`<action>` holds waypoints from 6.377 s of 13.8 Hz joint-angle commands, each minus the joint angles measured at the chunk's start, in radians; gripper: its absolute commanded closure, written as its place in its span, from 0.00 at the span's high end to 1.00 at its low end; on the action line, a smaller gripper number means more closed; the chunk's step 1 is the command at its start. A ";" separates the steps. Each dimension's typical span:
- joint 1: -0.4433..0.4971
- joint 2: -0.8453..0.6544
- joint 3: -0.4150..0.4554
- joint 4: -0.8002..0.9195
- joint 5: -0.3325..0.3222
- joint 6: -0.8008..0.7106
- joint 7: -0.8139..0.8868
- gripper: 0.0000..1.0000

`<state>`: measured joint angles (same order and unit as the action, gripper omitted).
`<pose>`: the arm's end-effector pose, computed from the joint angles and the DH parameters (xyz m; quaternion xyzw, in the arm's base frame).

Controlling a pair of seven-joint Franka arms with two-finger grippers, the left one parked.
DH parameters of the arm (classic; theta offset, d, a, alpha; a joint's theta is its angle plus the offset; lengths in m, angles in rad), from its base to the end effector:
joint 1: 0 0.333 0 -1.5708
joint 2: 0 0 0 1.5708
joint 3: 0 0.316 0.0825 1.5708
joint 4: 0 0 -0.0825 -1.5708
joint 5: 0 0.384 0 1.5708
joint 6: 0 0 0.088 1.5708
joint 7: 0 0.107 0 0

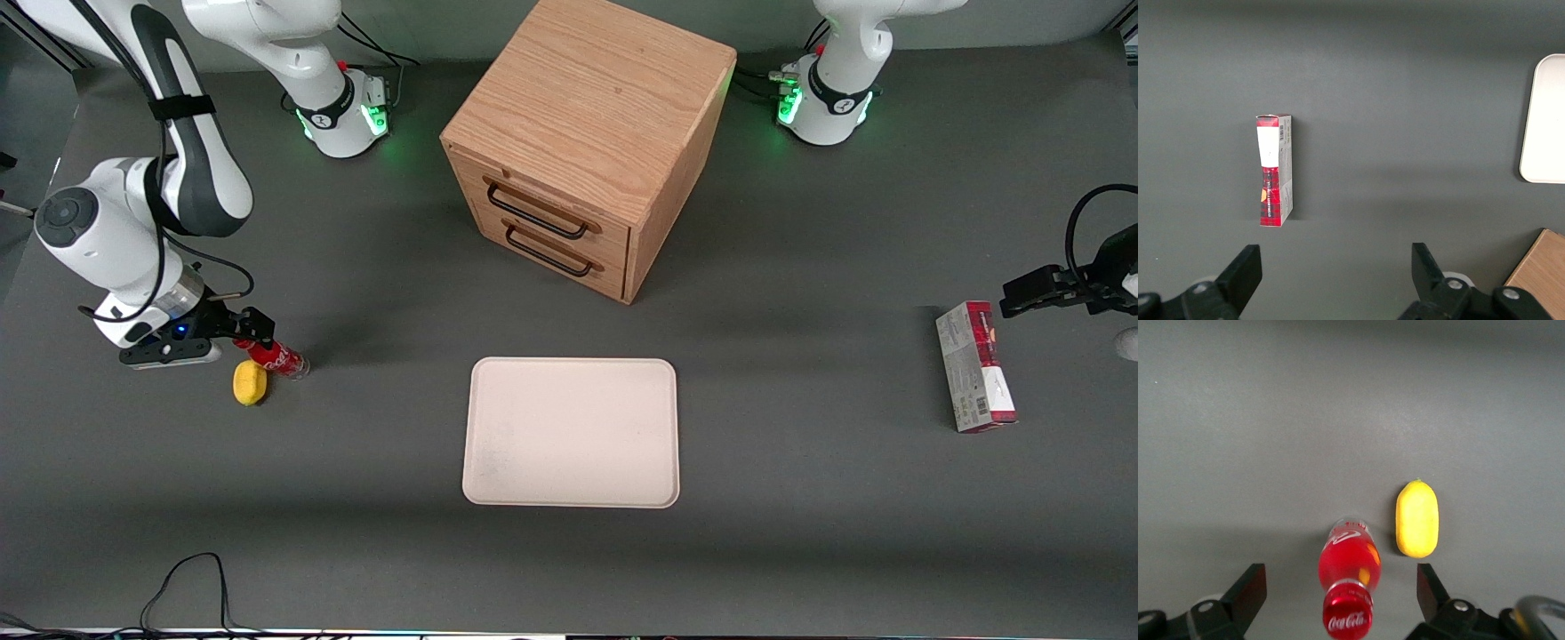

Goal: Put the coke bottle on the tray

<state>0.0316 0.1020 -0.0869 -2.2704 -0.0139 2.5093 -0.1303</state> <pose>0.5416 -0.0297 0.3267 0.9967 0.0432 0.0674 0.0152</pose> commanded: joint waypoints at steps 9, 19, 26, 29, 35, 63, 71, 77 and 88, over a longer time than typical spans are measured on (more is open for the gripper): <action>0.004 -0.025 -0.022 -0.023 0.028 -0.047 -0.080 1.00; 0.005 -0.025 -0.022 -0.012 0.026 -0.087 -0.080 0.03; 0.005 -0.028 -0.019 0.351 0.031 -0.536 -0.078 0.01; 0.005 -0.028 -0.016 0.582 0.035 -0.803 -0.078 0.01; 0.011 -0.019 -0.008 0.910 0.057 -1.093 -0.077 0.01; 0.438 0.803 0.102 1.417 -0.074 -0.614 0.262 0.00; 0.433 0.872 0.102 1.398 -0.074 -0.555 0.278 1.00; 0.441 0.742 0.101 1.401 -0.080 -0.691 0.278 1.00; 0.430 0.204 -0.060 1.055 -0.075 -1.055 0.259 1.00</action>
<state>0.4565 0.4722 -0.1048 -0.9907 -0.0879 1.4161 0.1312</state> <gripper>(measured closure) 0.000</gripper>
